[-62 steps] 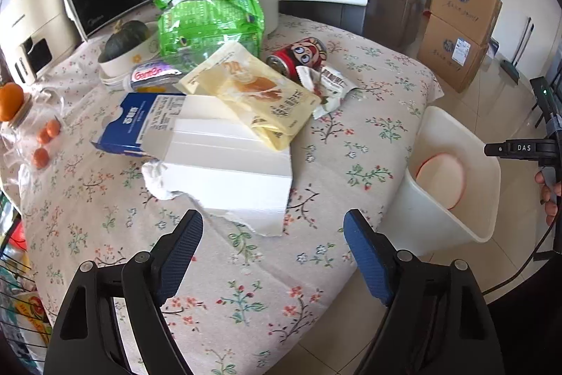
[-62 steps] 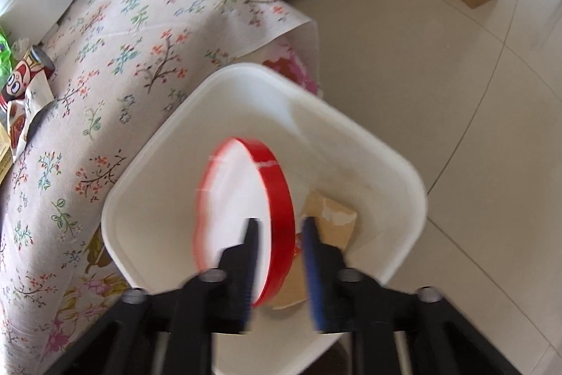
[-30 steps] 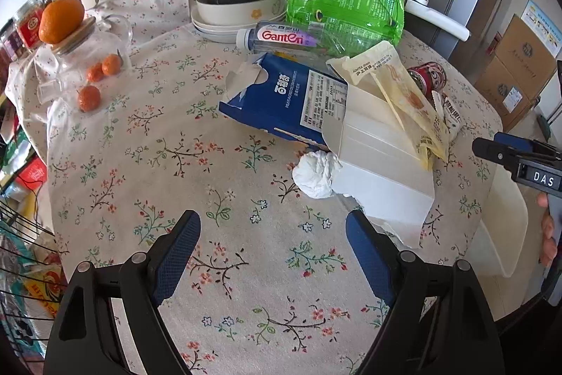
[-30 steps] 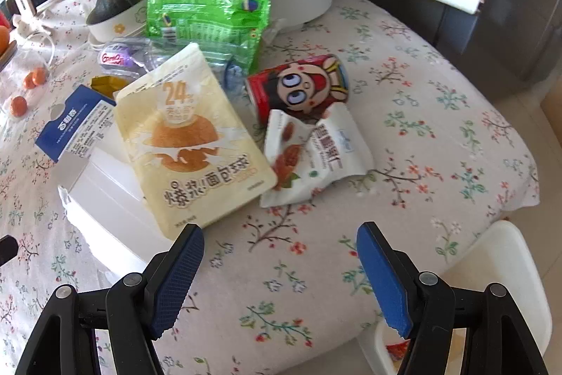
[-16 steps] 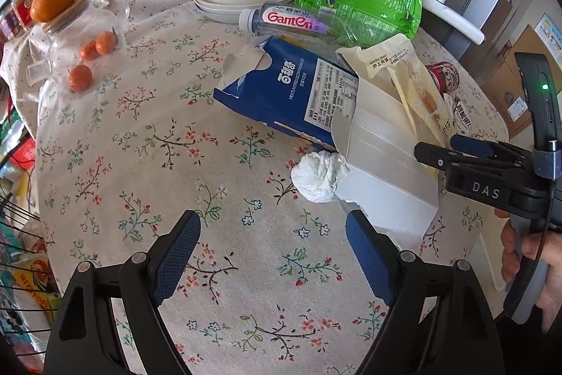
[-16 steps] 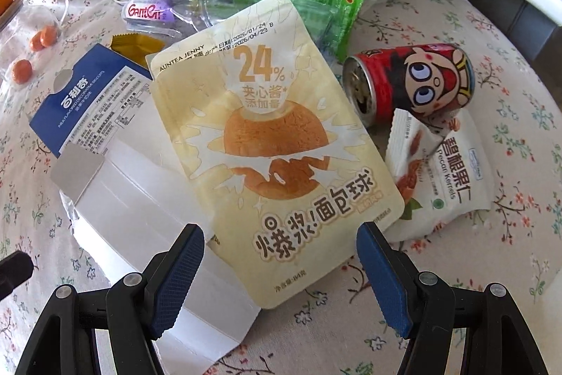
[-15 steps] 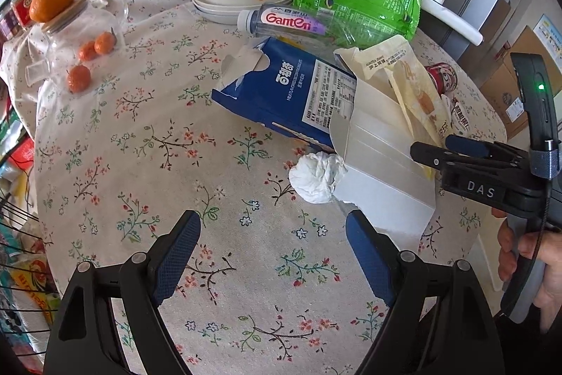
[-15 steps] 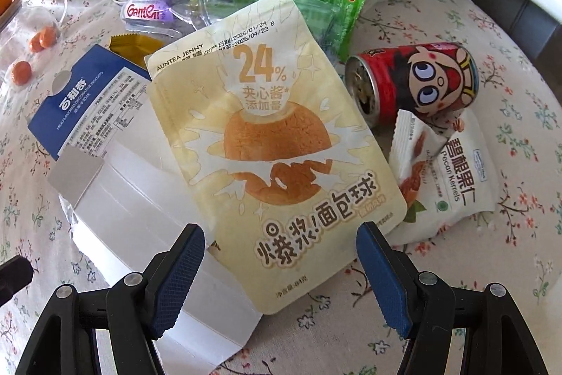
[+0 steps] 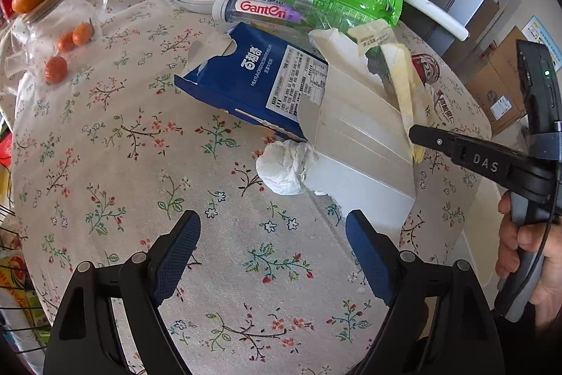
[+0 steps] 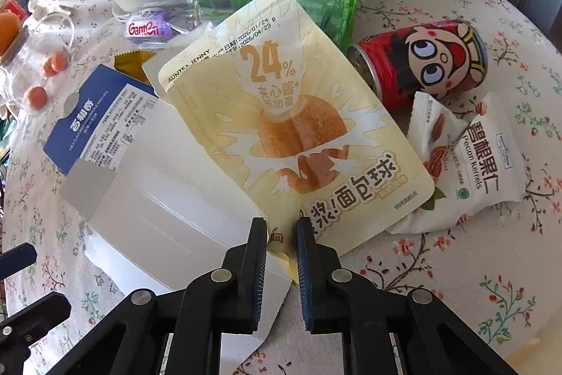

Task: Collect trash
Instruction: 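Grasp and lift the yellow bread-ball bag with the right tool while the left tool reaches the white carton, then grasp and lift the white-and-blue carton with the left tool, then carry the carton over the bin with the left tool while the right tool drops the bread bag in, then open the left tool to drop the carton into the bin, then return to the table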

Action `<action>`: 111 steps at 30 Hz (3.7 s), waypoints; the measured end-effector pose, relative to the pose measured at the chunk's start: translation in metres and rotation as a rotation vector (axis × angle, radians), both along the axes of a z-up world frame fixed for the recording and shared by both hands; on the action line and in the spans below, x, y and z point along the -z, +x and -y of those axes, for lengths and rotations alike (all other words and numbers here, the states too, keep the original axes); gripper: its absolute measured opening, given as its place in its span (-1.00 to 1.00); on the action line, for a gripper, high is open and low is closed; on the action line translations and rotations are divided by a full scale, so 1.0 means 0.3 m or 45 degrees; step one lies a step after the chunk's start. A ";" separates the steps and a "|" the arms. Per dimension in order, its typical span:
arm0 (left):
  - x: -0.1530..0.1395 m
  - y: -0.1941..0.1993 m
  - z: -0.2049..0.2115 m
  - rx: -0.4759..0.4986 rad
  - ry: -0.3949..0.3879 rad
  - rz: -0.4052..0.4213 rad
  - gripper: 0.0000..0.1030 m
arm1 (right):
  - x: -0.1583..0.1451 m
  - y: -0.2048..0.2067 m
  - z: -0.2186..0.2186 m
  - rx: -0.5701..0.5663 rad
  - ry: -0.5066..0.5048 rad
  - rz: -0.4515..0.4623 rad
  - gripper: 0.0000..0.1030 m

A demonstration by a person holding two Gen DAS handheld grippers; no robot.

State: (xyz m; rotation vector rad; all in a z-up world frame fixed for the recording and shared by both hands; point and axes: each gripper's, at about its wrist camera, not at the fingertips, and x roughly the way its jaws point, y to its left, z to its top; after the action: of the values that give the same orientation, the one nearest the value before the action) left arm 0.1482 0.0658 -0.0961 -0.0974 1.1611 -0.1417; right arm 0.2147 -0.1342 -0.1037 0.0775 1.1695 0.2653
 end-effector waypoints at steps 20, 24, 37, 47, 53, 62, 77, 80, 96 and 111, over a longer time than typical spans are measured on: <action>0.139 0.026 0.128 -0.001 -0.449 0.074 0.10 | -0.273 -0.218 0.236 0.020 0.153 0.191 -0.78; 0.152 0.046 0.132 -0.034 -0.483 0.058 -0.39 | -0.288 -0.243 0.295 0.049 0.142 0.193 -0.78; -0.022 0.009 0.170 0.027 -0.444 0.163 -1.00 | -0.334 -0.323 0.457 0.149 0.119 0.213 -0.78; -0.181 -0.099 0.221 0.184 -0.310 0.313 -1.00 | -0.336 -0.393 0.597 0.268 0.135 0.187 -0.78; -0.245 -0.174 0.275 0.288 -0.340 0.364 -1.00 | -0.306 -0.452 0.700 0.336 0.139 0.134 -0.78; -0.296 -0.248 0.430 0.474 -0.375 0.376 -1.00 | -0.180 -0.559 0.900 0.477 0.147 -0.015 -0.78; -0.330 -0.335 0.759 0.786 -0.404 0.349 -1.00 | -0.010 -0.642 1.067 0.571 0.194 -0.211 -0.76; -0.325 -0.347 0.821 0.840 -0.408 0.336 -1.00 | 0.010 -0.647 1.086 0.569 0.218 -0.221 -0.62; -0.076 -0.328 1.137 1.000 -0.340 0.127 -1.00 | -0.083 -0.740 1.211 0.684 0.101 -0.145 -0.05; 0.032 -0.278 1.192 0.958 -0.272 0.078 -0.98 | -0.106 -0.747 1.238 0.739 -0.049 -0.110 0.07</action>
State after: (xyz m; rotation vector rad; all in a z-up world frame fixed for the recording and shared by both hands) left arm 0.0648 -0.2918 -0.1057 0.1605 1.0711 -0.9275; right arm -0.0095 -0.5057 -0.0719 0.3899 1.1866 -0.2756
